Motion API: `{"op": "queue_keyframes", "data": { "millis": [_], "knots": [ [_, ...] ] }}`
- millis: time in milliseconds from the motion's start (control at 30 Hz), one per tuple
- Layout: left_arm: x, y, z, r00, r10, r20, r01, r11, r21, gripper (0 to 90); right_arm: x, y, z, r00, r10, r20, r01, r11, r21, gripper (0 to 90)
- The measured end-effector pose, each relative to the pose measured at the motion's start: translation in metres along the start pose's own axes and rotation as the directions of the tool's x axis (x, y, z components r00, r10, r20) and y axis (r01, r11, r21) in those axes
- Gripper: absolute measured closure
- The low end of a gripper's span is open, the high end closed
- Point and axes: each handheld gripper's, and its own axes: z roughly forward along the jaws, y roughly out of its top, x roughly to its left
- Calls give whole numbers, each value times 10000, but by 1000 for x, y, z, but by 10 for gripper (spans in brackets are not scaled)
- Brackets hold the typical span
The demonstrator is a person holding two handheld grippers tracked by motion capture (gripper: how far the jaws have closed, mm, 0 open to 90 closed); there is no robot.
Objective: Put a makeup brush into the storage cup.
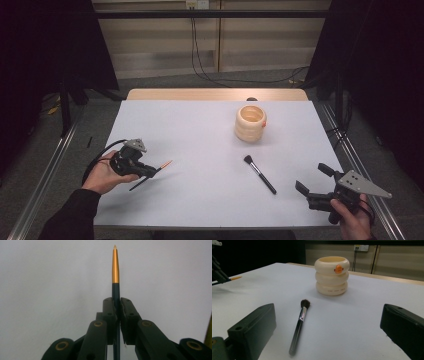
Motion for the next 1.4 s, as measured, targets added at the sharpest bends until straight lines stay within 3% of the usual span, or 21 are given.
{"op": "queue_keyframes", "data": {
  "millis": [133,167,300,533,667,933,1067,1200,1300,1400],
  "knots": [
    [2,-3,-4,9994,-359,24,359,9961,-807,838,0,0,-1,10000,-23,30,23,10000,-9,0],
    [1,-3,-6,9985,-514,-211,491,9937,-1003,838,0,0,-1,10000,-8,9,8,10000,-13,0],
    [-5,-4,-10,9968,-760,-265,702,9817,-1772,837,0,0,0,10000,-7,11,7,10000,7,0],
    [-12,-5,-11,9955,-870,-381,757,9693,-2340,837,0,0,0,10000,-31,25,31,10000,18,0],
    [-15,-7,-12,9931,-1024,-568,819,9541,-2881,837,0,0,0,10000,-17,-13,17,10000,16,0],
    [-25,-6,-13,9916,-904,-929,532,9374,-3443,837,0,0,0,10000,13,12,-13,10000,26,0],
    [-28,-6,-13,9898,-988,-1023,522,9213,-3852,837,0,0,0,10000,-57,-31,57,10000,13,0],
    [-33,-5,-15,9879,-895,-1270,254,8994,-4364,837,0,0,0,10000,-37,-35,37,10000,10,0],
    [-35,-5,-15,9881,-945,-1217,258,8800,-4743,837,0,0,0,10000,-21,-9,21,10000,0,0],
    [-38,-4,-15,9887,-995,-1122,304,8654,-5002,838,0,0,-1,10000,-37,-23,37,10000,19,0]
  ]
}}
